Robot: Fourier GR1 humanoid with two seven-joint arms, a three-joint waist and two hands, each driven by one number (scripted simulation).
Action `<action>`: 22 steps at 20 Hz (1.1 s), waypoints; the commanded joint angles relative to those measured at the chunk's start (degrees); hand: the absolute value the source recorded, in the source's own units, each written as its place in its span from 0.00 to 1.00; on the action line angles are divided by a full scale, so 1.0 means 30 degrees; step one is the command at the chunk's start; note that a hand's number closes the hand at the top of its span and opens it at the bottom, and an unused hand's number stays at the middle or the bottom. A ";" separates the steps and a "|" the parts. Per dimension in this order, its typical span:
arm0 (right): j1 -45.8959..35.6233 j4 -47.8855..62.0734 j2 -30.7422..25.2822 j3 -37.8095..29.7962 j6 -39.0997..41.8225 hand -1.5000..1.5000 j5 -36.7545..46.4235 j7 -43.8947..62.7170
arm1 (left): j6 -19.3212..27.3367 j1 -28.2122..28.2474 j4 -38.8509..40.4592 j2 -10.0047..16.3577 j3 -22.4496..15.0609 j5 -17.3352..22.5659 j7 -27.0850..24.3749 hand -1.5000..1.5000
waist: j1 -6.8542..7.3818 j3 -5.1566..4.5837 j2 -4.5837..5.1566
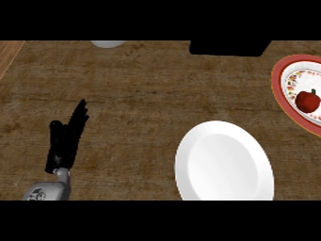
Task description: Pick the bell pepper from the plate and place it in the plate
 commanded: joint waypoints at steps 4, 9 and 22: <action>0.1058 0.0239 -0.0264 0.0008 0.0132 0.00 0.0039 -0.1698 | -0.0054 0.0024 -0.0256 0.0181 0.0004 -0.0142 -0.0391 0.50 | 0.0174 0.0048 0.0094; 0.1109 0.0382 -0.0816 0.0005 0.0122 0.00 0.0029 -0.1362 | -0.0246 -0.0117 0.0397 0.0147 0.0348 0.0245 -0.0642 0.50 | 0.0101 0.0033 0.0132; 0.1401 0.0617 -0.2199 -0.0898 0.0434 0.00 -0.0846 -0.1266 | 0.0006 0.0079 -0.0210 -0.0269 -0.0176 -0.0055 -0.0011 0.50 | 0.0155 0.0099 0.0174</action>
